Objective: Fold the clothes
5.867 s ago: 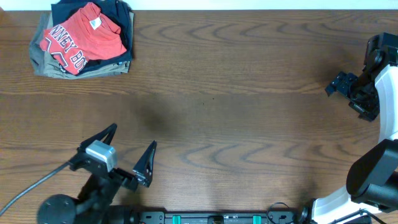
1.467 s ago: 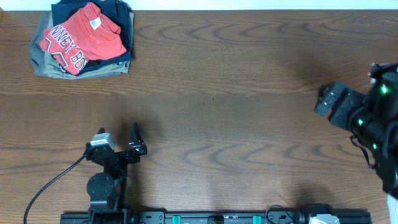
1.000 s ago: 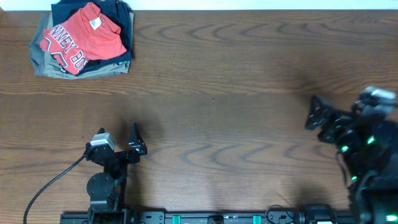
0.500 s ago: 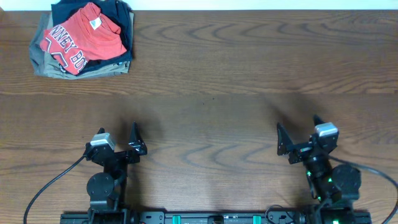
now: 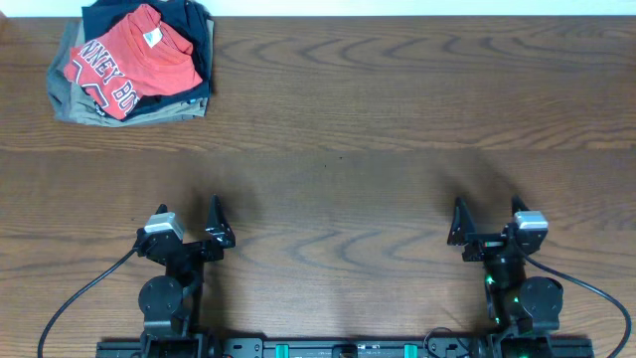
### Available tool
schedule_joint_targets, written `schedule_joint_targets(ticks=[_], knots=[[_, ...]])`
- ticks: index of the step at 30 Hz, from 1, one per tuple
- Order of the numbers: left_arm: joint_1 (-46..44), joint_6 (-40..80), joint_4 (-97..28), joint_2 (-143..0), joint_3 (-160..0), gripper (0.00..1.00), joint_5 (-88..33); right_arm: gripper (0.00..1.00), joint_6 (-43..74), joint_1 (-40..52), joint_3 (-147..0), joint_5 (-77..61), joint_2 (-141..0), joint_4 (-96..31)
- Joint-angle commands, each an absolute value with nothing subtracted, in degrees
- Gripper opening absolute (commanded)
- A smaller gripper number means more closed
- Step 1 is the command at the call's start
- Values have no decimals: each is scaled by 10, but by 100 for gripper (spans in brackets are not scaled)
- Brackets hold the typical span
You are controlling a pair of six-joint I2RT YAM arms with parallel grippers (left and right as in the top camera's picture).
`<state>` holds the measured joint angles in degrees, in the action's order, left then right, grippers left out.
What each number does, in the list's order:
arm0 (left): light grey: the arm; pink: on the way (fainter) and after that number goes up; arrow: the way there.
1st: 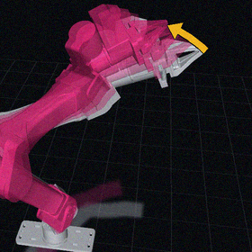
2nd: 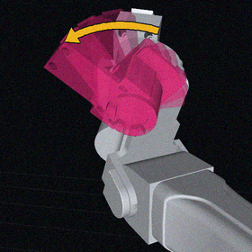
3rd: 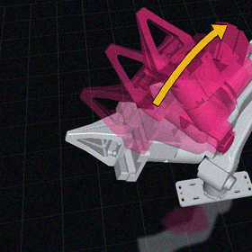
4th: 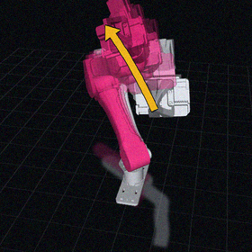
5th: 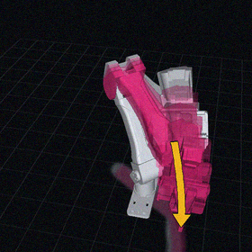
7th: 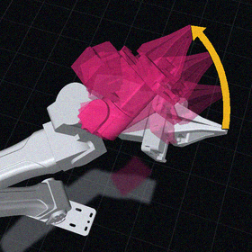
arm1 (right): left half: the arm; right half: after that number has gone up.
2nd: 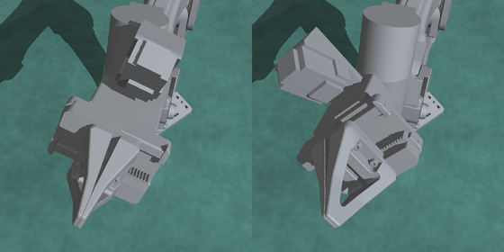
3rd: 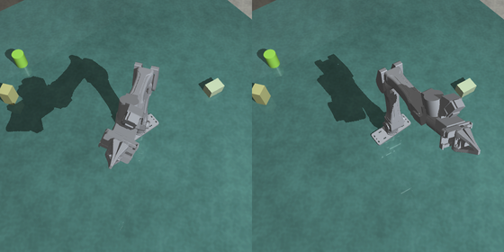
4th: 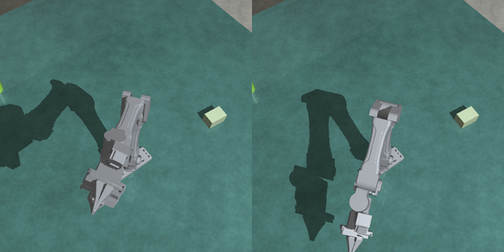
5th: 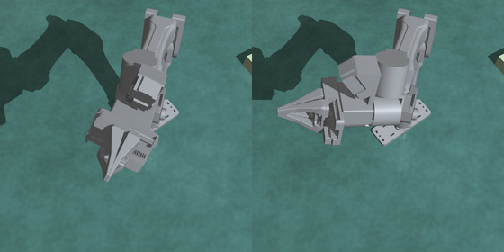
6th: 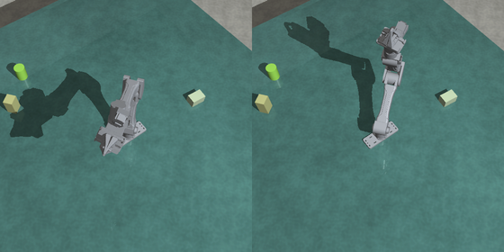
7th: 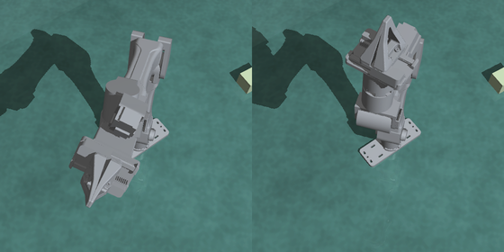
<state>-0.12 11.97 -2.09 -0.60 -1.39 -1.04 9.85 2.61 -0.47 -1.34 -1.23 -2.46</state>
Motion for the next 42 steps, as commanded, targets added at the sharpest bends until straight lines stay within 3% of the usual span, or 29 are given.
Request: schedule_joint_targets(ticks=[1, 42], knots=[[-3, 114, -41, -2, -2, 98, 5, 99, 110, 30, -3, 36, -3, -41], [-3, 114, -41, -2, -2, 98, 5, 99, 107, 30, -3, 17, -3, -41]])
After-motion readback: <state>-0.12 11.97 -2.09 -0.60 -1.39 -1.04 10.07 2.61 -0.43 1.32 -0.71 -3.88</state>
